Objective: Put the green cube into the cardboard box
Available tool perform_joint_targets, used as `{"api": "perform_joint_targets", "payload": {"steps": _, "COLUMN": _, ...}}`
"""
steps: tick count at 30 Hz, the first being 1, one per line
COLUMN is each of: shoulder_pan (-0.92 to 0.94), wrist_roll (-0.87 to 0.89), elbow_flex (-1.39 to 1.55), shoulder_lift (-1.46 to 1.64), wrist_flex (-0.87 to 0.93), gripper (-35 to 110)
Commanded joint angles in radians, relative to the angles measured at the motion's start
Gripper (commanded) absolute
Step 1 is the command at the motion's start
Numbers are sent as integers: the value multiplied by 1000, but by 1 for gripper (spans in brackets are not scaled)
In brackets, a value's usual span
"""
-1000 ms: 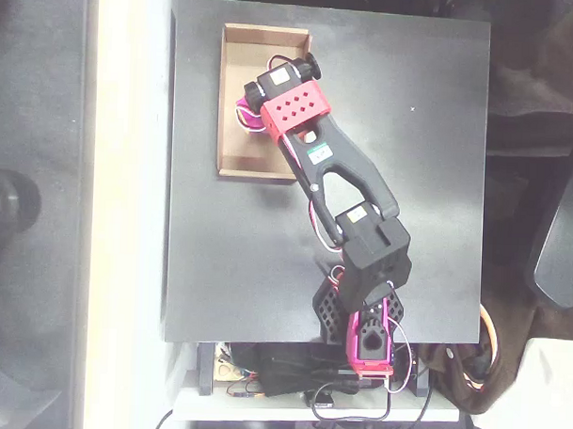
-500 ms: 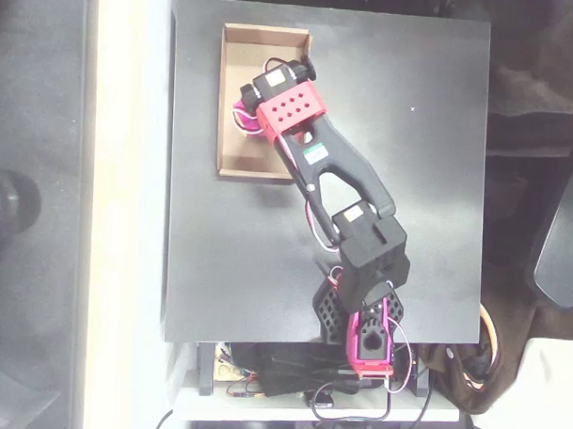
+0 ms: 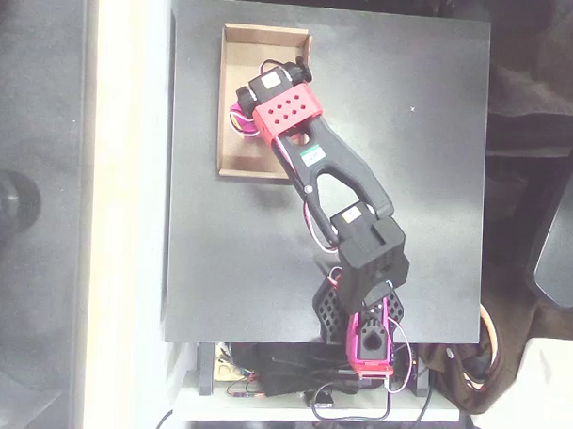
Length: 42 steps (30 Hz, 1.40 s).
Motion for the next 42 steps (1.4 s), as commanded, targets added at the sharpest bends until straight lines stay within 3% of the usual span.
{"api": "perform_joint_targets", "payload": {"steps": 1, "shoulder_pan": -14, "wrist_roll": 5, "elbow_flex": -23, "shoulder_lift": 25, "wrist_flex": -3, "gripper": 28}}
{"api": "perform_joint_targets", "payload": {"steps": 13, "shoulder_pan": 11, "wrist_roll": 6, "elbow_flex": -144, "shoulder_lift": 64, "wrist_flex": -103, "gripper": 28}}
{"api": "perform_joint_targets", "payload": {"steps": 27, "shoulder_pan": 229, "wrist_roll": 6, "elbow_flex": -253, "shoulder_lift": 179, "wrist_flex": -149, "gripper": 28}}
{"api": "perform_joint_targets", "payload": {"steps": 42, "shoulder_pan": 422, "wrist_roll": 6, "elbow_flex": -236, "shoulder_lift": 543, "wrist_flex": -133, "gripper": 28}}
